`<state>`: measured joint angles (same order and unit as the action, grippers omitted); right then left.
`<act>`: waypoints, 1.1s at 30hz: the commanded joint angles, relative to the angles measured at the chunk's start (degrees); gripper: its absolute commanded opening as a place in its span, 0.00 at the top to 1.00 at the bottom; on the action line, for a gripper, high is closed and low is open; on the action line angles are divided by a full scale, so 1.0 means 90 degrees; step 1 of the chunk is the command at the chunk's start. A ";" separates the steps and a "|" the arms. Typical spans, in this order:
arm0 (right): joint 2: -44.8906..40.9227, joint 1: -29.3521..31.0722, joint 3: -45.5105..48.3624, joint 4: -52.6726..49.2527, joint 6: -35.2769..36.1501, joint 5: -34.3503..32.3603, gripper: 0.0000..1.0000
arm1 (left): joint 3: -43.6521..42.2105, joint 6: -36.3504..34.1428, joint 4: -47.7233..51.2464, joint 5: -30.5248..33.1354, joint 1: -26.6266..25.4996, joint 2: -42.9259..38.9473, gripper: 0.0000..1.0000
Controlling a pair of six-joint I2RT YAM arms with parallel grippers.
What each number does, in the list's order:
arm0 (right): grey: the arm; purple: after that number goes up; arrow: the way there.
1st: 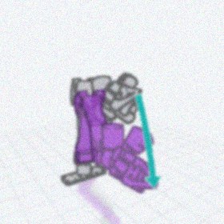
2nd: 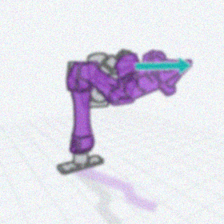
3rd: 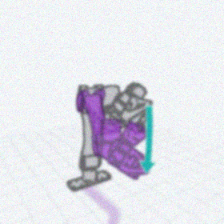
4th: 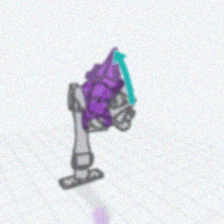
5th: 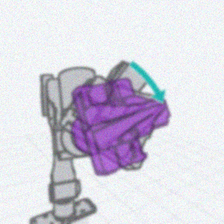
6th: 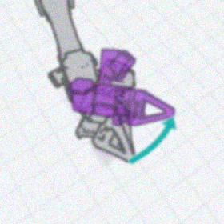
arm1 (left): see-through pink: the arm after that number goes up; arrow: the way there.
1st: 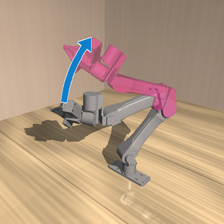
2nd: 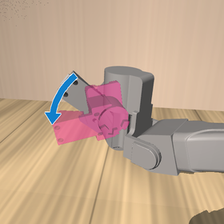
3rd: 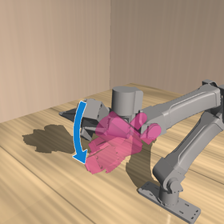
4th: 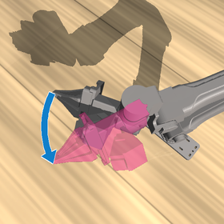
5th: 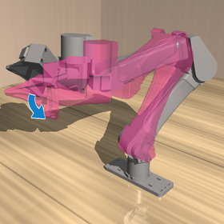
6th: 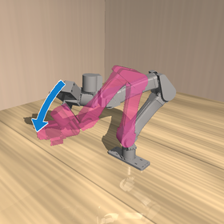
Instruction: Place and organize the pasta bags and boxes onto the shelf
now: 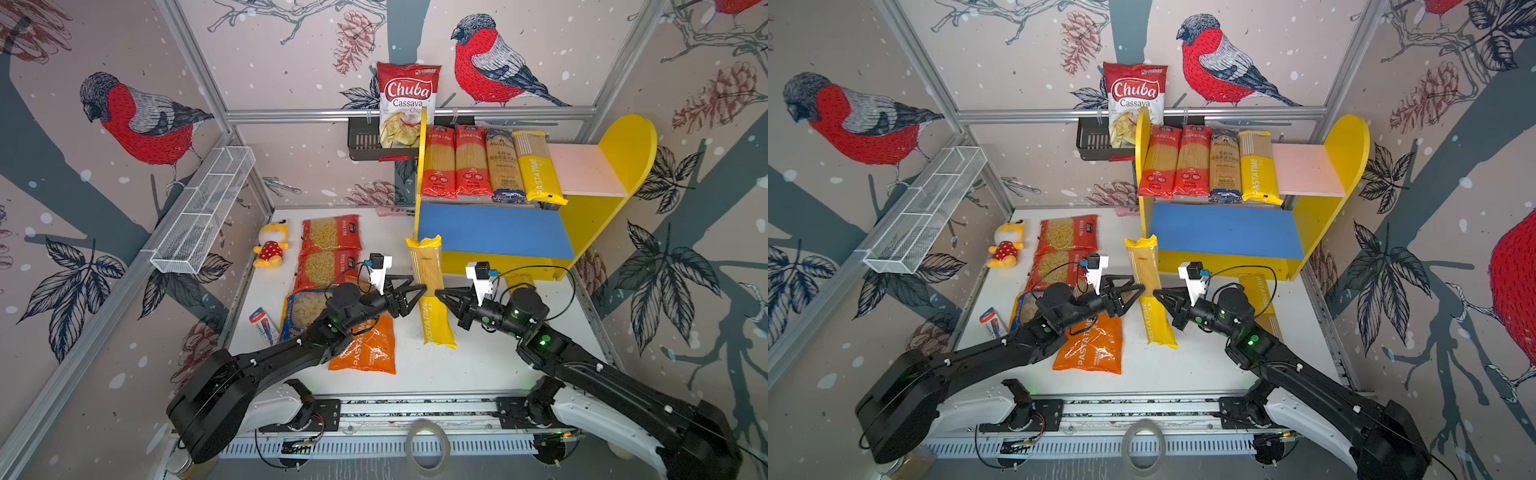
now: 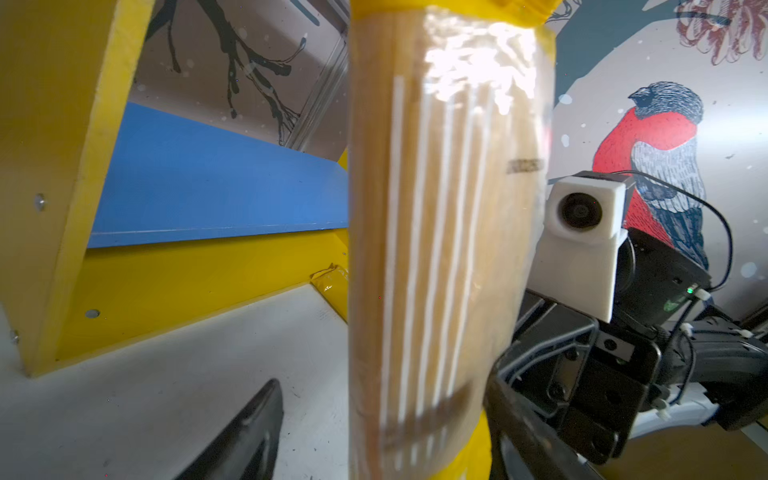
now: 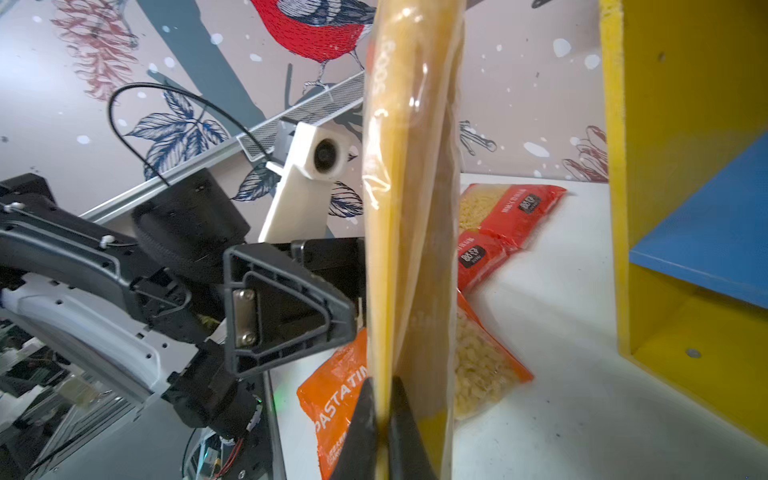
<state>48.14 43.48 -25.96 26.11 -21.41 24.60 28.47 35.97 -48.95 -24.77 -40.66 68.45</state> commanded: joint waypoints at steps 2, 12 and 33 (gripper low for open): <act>0.0014 0.0020 -0.0117 0.1343 -0.0210 0.0681 1.00 | 0.0233 -0.0191 -0.0038 -0.0962 0.0222 -0.0114 0.27; 0.0132 0.0035 -0.0041 0.1722 -0.0432 0.0856 1.00 | 0.0279 0.0557 -0.1123 -0.1853 0.0378 0.0066 0.52; -0.0786 -0.0030 0.1639 0.1952 -0.2054 -0.1490 0.22 | 0.1621 0.0266 -0.0483 -0.1030 0.1070 0.0149 0.90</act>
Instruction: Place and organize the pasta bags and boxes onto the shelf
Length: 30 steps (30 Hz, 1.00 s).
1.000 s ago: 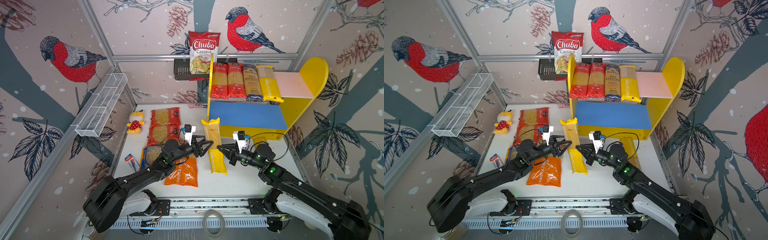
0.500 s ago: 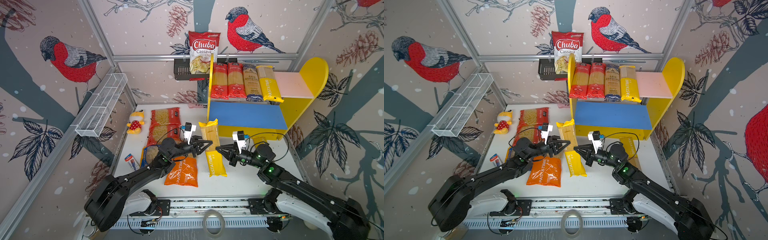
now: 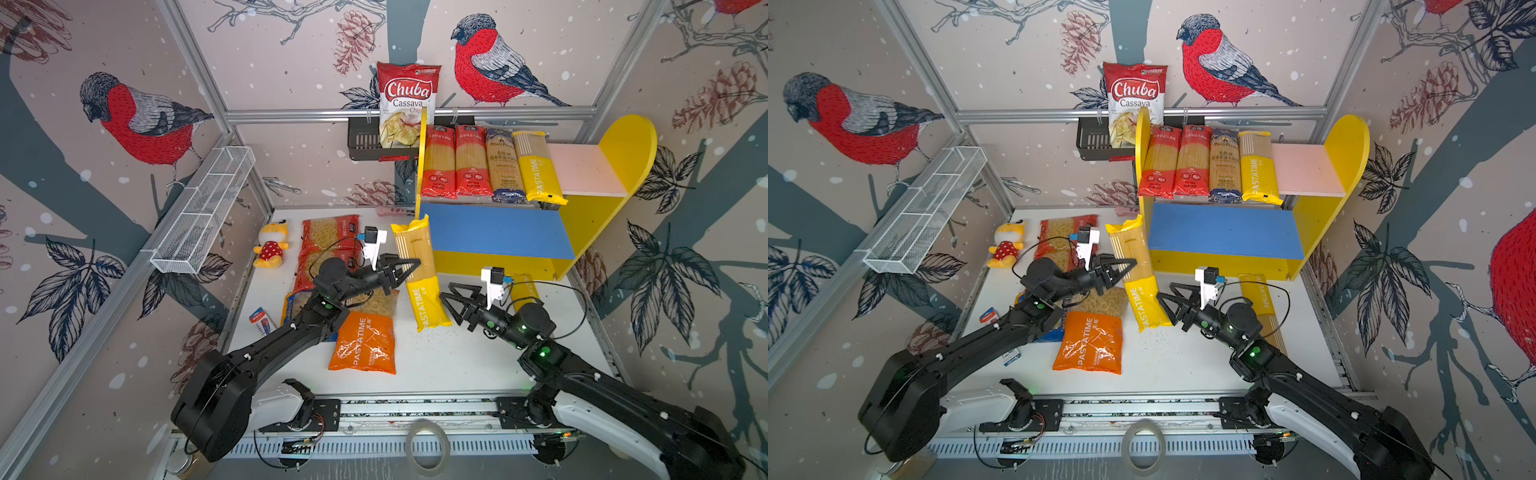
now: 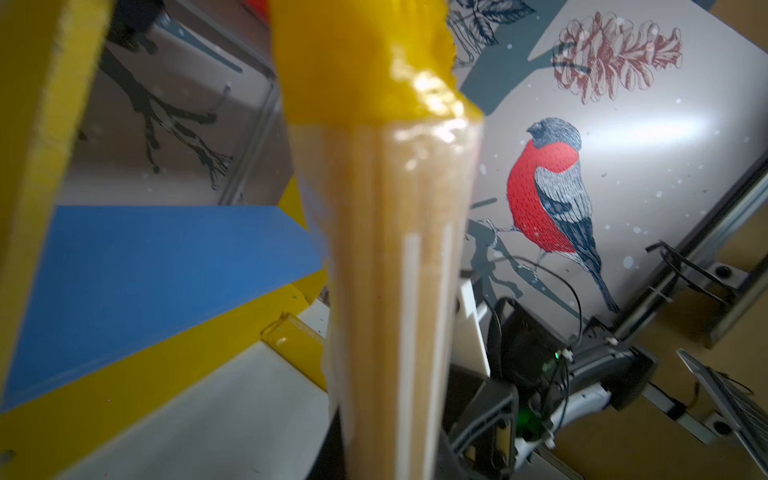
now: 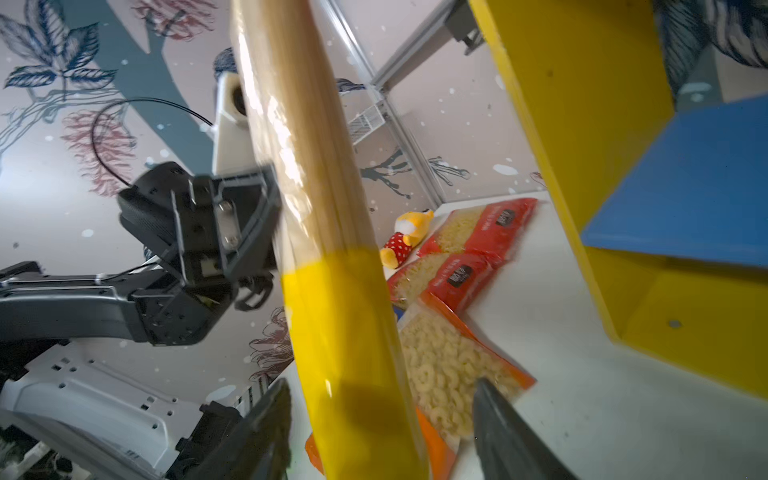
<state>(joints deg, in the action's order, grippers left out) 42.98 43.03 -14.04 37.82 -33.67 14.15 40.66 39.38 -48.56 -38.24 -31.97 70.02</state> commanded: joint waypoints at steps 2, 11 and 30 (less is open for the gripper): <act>-0.0379 0.0112 0.0553 0.0811 -0.0897 -0.0278 0.19 | 0.0413 -0.0092 -0.0605 0.0766 0.0114 0.0008 0.90; -0.0331 0.0304 0.0954 0.1843 -0.1135 -0.0927 0.18 | 0.0394 0.0938 -0.1601 0.1826 -0.0270 0.0172 0.90; 0.1016 0.0158 0.0583 0.4374 -0.2025 -0.0275 0.40 | 0.0233 0.1641 -0.2392 0.2249 -0.0664 0.0276 0.86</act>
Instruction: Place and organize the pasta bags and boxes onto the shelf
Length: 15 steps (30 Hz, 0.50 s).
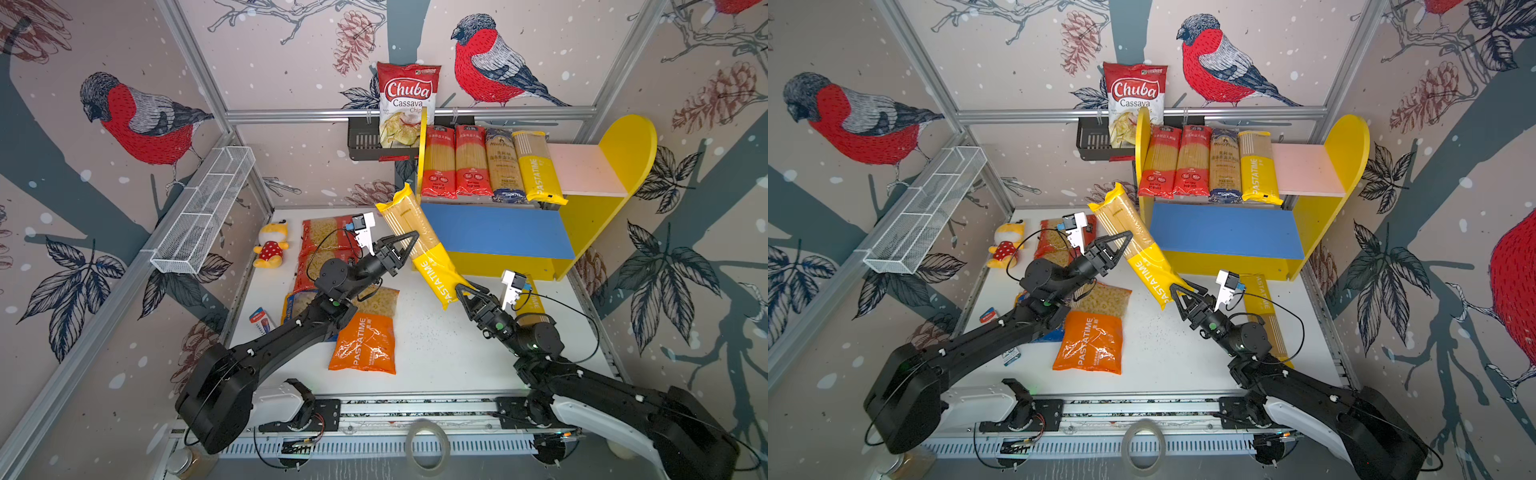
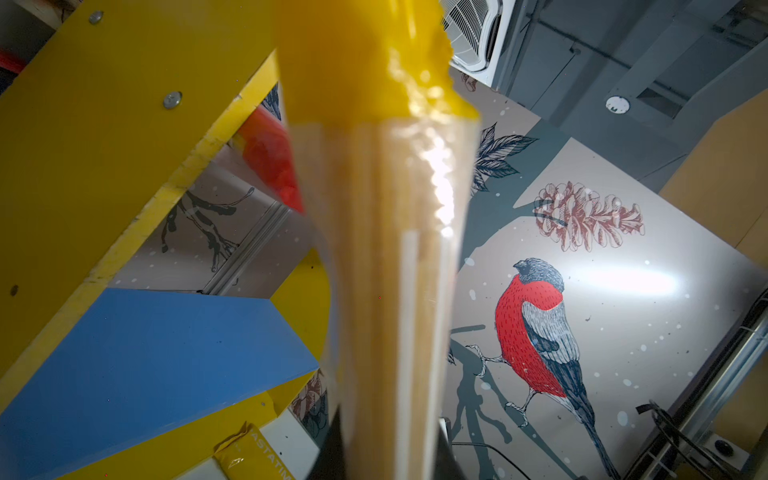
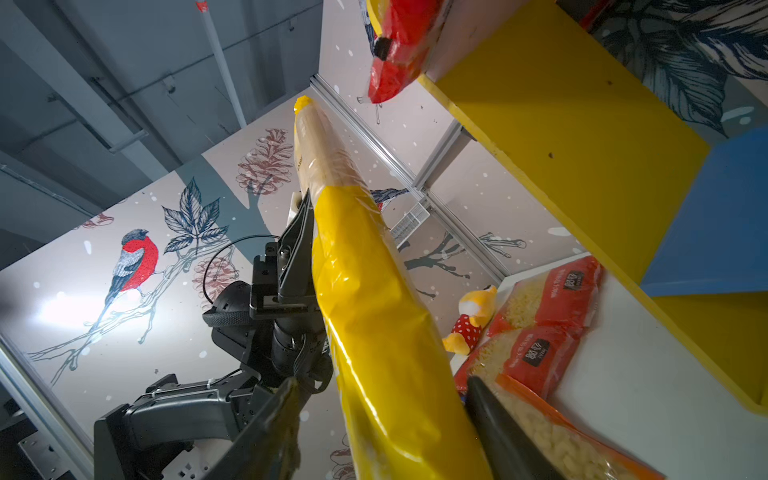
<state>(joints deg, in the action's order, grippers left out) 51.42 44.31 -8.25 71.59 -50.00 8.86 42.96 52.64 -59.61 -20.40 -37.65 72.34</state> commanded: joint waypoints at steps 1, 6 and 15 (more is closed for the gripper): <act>0.0113 0.0008 -0.0063 0.0669 -0.0216 0.0314 0.42 | -0.0027 0.0157 -0.1183 0.0290 -0.0045 0.0022 0.86; 0.0286 0.0015 -0.0186 0.0568 -0.0151 0.0317 0.49 | -0.0076 0.0207 -0.1355 0.0286 -0.0113 0.0068 0.85; 0.0616 0.0017 -0.0299 0.0470 -0.0128 0.0669 0.43 | -0.0164 0.0050 -0.1356 0.0304 -0.0114 -0.0070 0.84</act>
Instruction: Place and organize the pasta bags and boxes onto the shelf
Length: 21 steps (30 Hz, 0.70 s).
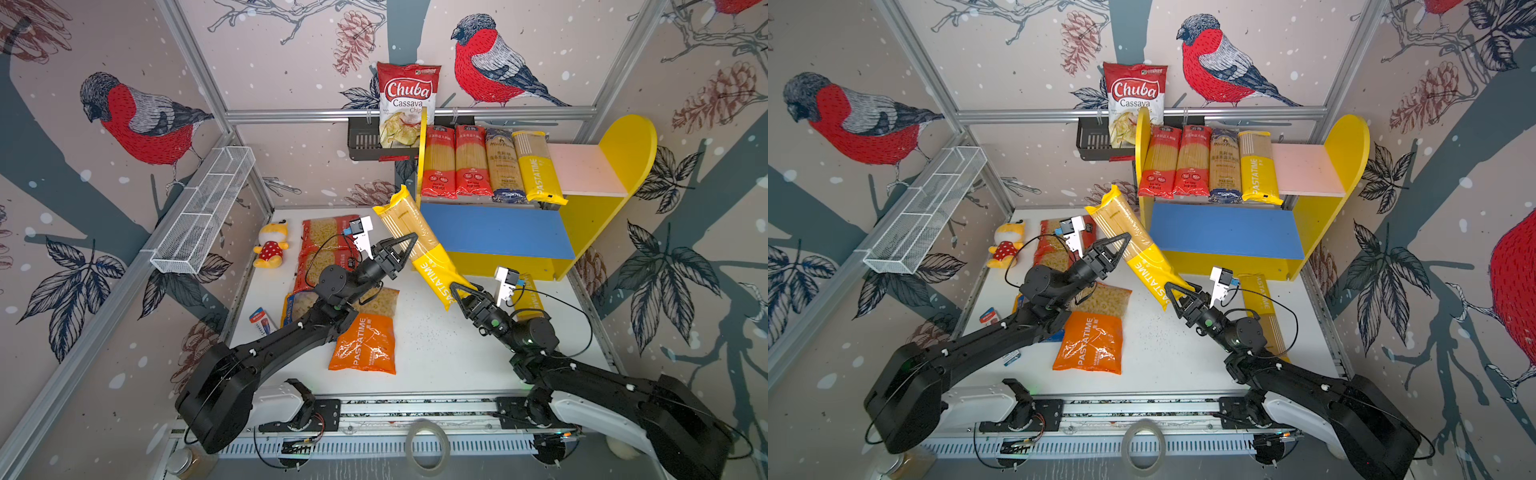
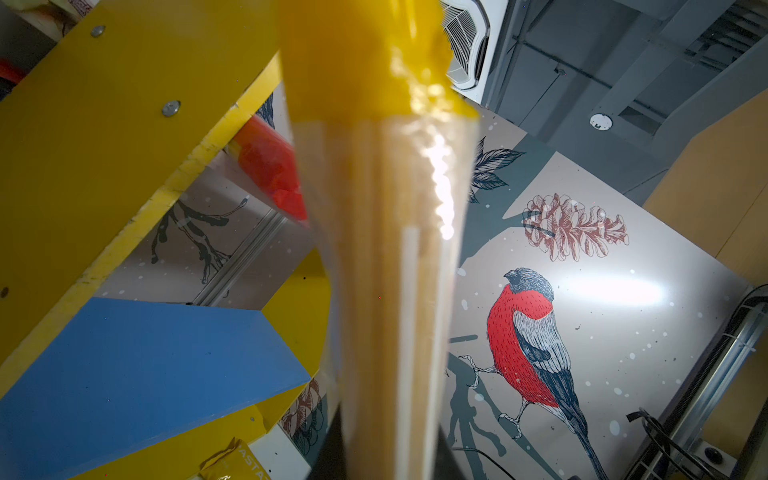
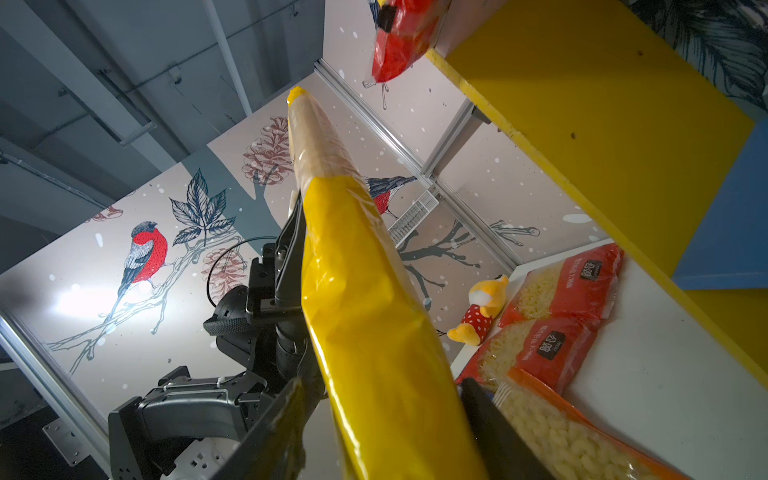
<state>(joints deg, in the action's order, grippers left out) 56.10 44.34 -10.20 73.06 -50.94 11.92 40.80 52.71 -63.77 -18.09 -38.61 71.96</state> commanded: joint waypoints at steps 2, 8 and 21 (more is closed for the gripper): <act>0.0169 0.0013 -0.0131 0.0374 -0.0067 0.0420 0.45 | 0.0053 0.0138 -0.0969 0.0024 -0.0016 0.0041 0.83; 0.0151 -0.0041 -0.0182 0.0569 -0.0141 0.0357 0.61 | -0.0002 -0.0045 -0.0757 0.0106 -0.0046 -0.0072 0.75; 0.0003 -0.0268 -0.0644 0.0560 -0.0372 0.0415 0.85 | -0.0200 -0.0338 -0.0274 0.0082 -0.0046 -0.0382 0.39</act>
<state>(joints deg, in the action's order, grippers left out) 56.62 42.37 -14.20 72.53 -53.10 17.58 39.42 51.00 -62.70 -15.73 -38.81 69.41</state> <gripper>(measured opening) 0.200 0.605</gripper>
